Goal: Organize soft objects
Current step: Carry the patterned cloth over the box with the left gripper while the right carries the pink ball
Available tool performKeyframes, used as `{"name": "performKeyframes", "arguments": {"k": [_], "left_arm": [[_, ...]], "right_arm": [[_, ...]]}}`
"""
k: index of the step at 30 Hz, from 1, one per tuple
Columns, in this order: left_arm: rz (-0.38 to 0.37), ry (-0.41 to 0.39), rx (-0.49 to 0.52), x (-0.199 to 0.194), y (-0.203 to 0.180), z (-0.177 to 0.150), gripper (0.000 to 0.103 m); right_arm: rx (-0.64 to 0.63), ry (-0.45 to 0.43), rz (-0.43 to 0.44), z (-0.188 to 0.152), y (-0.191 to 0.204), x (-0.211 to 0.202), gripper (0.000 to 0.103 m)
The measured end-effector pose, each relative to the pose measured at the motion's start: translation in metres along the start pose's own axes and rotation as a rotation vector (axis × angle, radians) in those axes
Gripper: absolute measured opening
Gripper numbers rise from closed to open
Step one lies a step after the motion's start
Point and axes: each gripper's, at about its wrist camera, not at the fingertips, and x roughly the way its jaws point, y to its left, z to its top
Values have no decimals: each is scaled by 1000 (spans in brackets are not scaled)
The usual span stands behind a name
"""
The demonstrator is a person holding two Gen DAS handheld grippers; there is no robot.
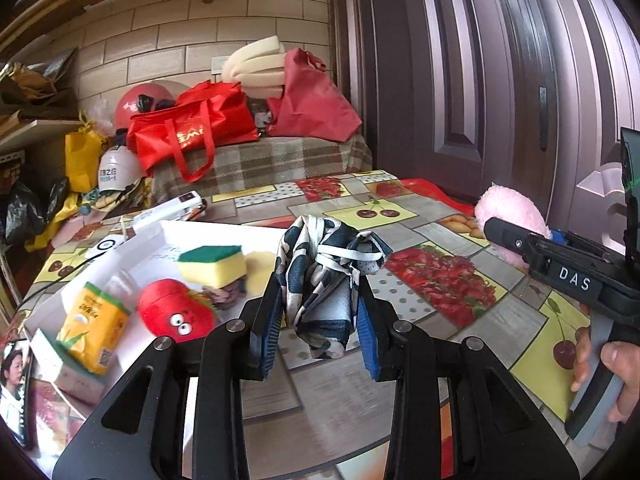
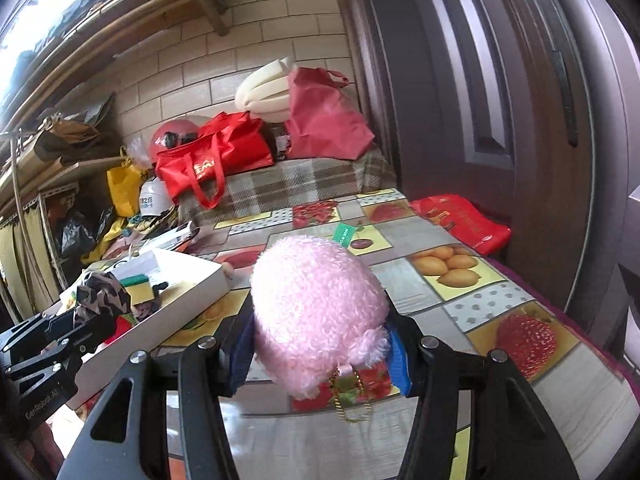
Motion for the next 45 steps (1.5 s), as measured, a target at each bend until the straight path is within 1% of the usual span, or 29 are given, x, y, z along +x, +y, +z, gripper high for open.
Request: {"name": "performKeyframes", "arguments": {"k": [5,18,26,35,40,45], "left_arm": [[10,2,-21,-3,9,-2,33],[30,2,-42,-7,23,-3,33],[72,-1,-56,-10,42,-5,33],[137,3,-116,-10,79,-7,33],[145,9,-140,-9,88,-8,33],[142,11,-140,-8,87,-8,33]], "right_arm": [[-32,-1,19,-3,17,-1,56],[-76,14,60,-5,44,5,56],[-114,27,93,-7,69,12,56],[-152,36,122,-8,92,21,57],[-171,40,133,-8,103,25,57],[-181,38,140,-8,110,28,57]]}}
